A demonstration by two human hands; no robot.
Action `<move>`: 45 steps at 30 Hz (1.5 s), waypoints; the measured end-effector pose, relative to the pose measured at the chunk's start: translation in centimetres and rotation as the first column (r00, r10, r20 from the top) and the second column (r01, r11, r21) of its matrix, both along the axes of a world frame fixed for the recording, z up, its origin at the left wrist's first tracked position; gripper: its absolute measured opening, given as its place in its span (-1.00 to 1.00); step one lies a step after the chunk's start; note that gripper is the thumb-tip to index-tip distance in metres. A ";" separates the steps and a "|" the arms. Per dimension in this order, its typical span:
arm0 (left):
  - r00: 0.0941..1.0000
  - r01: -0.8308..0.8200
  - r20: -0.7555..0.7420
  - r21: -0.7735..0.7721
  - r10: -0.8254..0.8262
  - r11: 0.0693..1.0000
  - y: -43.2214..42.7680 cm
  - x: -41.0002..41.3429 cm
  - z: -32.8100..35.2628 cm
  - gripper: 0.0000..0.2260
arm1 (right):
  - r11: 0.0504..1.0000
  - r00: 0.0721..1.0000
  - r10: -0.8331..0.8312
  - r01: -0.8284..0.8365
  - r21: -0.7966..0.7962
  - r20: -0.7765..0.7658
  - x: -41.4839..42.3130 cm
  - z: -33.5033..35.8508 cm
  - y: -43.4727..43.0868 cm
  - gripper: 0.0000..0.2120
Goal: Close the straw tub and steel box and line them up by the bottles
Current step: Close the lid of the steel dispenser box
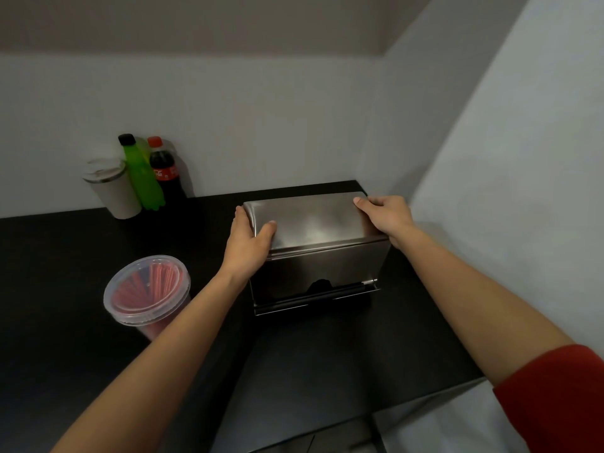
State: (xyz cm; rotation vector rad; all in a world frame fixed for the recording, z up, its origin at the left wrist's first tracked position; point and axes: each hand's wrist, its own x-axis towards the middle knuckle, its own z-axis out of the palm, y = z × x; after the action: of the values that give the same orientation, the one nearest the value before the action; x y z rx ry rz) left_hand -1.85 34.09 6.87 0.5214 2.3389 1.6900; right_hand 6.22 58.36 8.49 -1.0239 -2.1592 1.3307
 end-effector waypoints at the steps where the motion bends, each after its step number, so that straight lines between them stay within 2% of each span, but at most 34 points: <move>1: 1.000 -0.002 0.001 0.005 0.002 1.000 0.0 0.0 0.0 -0.29 | 1.000 1.000 0.001 -0.001 0.003 -0.001 0.0 0.0 -0.1 -0.46; 13: 0.999 -0.038 0.009 0.001 0.038 0.999 -0.1 0.1 -1.0 -0.29 | 0.993 0.999 0.018 -0.022 0.113 0.032 -0.1 -0.4 -0.5 -0.45; 19: 0.999 -0.053 -0.004 0.010 0.053 0.999 0.0 0.4 -1.1 -0.29 | 0.939 0.995 0.028 -0.059 0.338 0.096 0.4 -0.5 -1.6 -0.46; 22: 0.998 -0.059 -0.015 0.032 0.060 0.998 0.0 0.5 -1.2 -0.30 | 0.923 0.994 0.017 -0.057 0.380 0.107 0.5 -0.4 -1.9 -0.47; 28: 0.991 -0.125 -0.038 0.072 0.128 0.990 0.0 0.8 -1.5 -0.29 | 0.935 0.994 -0.012 -0.026 0.354 0.104 0.6 -0.4 -2.1 -0.50; 39: 0.972 -0.179 -0.150 0.024 0.180 0.984 -1.0 0.8 -0.5 -0.32 | 0.966 0.997 0.031 -0.046 0.255 0.065 1.4 0.1 -2.7 -0.48; 45: 0.965 -0.161 -0.201 0.047 0.167 0.986 -1.9 1.7 0.4 -0.34 | 0.961 0.999 0.018 -0.027 0.274 0.034 2.7 0.8 -3.0 -0.51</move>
State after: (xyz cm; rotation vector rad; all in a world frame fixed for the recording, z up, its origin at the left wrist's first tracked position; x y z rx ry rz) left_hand -0.12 32.17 7.23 0.5435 2.5685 1.8256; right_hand 8.95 55.35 9.32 -0.9164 -2.3040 0.9918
